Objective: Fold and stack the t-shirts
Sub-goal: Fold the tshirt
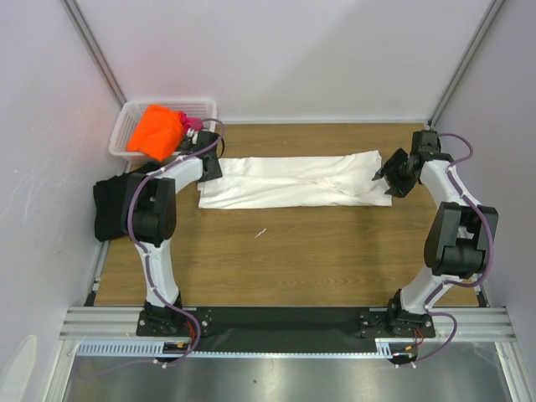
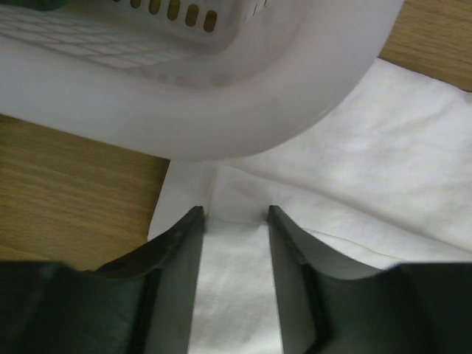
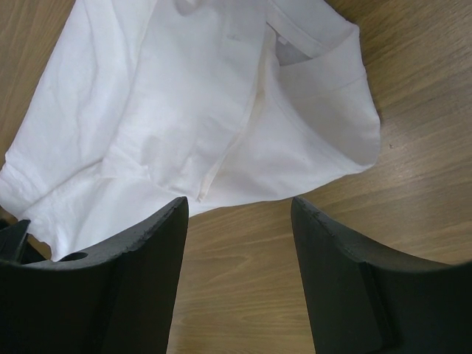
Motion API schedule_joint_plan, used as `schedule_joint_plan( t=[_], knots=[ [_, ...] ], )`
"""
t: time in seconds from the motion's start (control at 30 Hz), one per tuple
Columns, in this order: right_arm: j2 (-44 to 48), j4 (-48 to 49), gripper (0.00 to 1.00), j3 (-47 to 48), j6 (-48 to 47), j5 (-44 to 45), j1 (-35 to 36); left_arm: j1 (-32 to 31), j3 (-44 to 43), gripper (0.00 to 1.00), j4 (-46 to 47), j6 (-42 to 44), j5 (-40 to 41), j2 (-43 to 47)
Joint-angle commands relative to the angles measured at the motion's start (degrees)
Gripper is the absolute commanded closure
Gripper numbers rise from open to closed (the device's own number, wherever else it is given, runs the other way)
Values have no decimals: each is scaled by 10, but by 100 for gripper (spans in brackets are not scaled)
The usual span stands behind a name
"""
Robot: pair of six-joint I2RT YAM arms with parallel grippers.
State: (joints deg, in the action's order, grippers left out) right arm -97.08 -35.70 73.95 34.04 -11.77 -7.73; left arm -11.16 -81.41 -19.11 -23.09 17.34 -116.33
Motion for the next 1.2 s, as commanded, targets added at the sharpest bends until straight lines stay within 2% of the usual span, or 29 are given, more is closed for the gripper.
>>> schedule_joint_plan(
  t=[0.0,0.3,0.57,0.67,0.73,0.77,0.83,0.9,1.03,1.17],
  knots=[
    [9,-8,37,22,2,13,3,3,-34,58,-4,-7,0,-10],
    [14,-9,36,22,3,14,2,10,-32,91,-9,-16,26,7],
    [12,-6,36,16,4,11,3,14,-24,91,-8,10,68,25],
    [14,-4,36,14,3,10,3,17,-18,89,-3,8,67,29],
    [15,-2,36,12,3,9,3,17,-10,71,13,10,61,37],
    [15,-3,36,12,2,8,3,17,-4,53,17,12,58,40],
    [14,-3,37,11,2,6,3,17,-2,32,20,12,56,49],
    [15,-3,36,11,2,5,3,17,-3,28,14,16,52,58],
    [15,0,36,5,1,12,3,13,36,29,29,12,7,110],
    [9,14,36,-20,8,19,1,6,76,35,26,-5,-4,139]
  ],
)
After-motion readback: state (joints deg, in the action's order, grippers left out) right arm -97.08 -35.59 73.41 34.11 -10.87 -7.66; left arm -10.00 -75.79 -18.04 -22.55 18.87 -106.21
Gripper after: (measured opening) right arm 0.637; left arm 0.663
